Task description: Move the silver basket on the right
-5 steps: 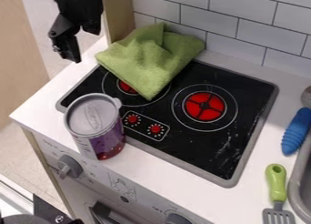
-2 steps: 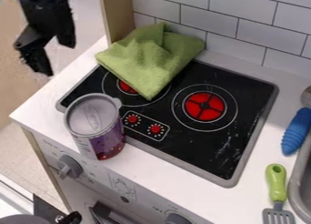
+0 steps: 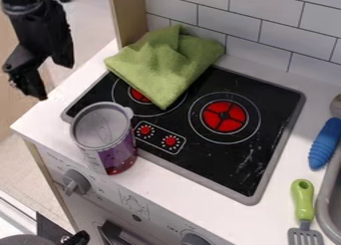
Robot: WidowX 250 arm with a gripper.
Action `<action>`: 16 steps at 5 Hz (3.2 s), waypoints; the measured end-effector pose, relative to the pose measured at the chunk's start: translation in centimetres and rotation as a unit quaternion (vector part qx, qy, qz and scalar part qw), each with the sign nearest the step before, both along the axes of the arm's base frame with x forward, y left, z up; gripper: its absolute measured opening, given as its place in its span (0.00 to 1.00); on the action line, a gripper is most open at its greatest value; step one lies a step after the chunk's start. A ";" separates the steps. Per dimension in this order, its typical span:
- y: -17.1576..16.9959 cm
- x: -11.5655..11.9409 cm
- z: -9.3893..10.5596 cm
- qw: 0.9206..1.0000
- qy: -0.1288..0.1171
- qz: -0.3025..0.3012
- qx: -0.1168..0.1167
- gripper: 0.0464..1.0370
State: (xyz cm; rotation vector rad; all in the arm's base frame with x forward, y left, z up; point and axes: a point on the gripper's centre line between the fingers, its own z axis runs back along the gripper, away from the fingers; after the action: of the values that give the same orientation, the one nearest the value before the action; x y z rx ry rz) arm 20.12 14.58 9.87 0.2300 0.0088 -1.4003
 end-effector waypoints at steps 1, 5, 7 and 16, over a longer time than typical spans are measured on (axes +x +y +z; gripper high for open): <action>-0.5 -1.1 -1.2 1.000 0.002 0.004 0.008 0.96; -4.9 -0.9 -2.8 1.000 -0.018 -0.018 0.012 0.96; -6.2 -0.6 -2.7 0.999 -0.023 0.001 0.022 0.96; -14.8 0.0 -3.4 0.999 -0.017 -0.026 -0.013 0.96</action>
State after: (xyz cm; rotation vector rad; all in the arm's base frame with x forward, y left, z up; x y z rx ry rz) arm 20.12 -0.18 6.49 0.2340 -0.0432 -1.4473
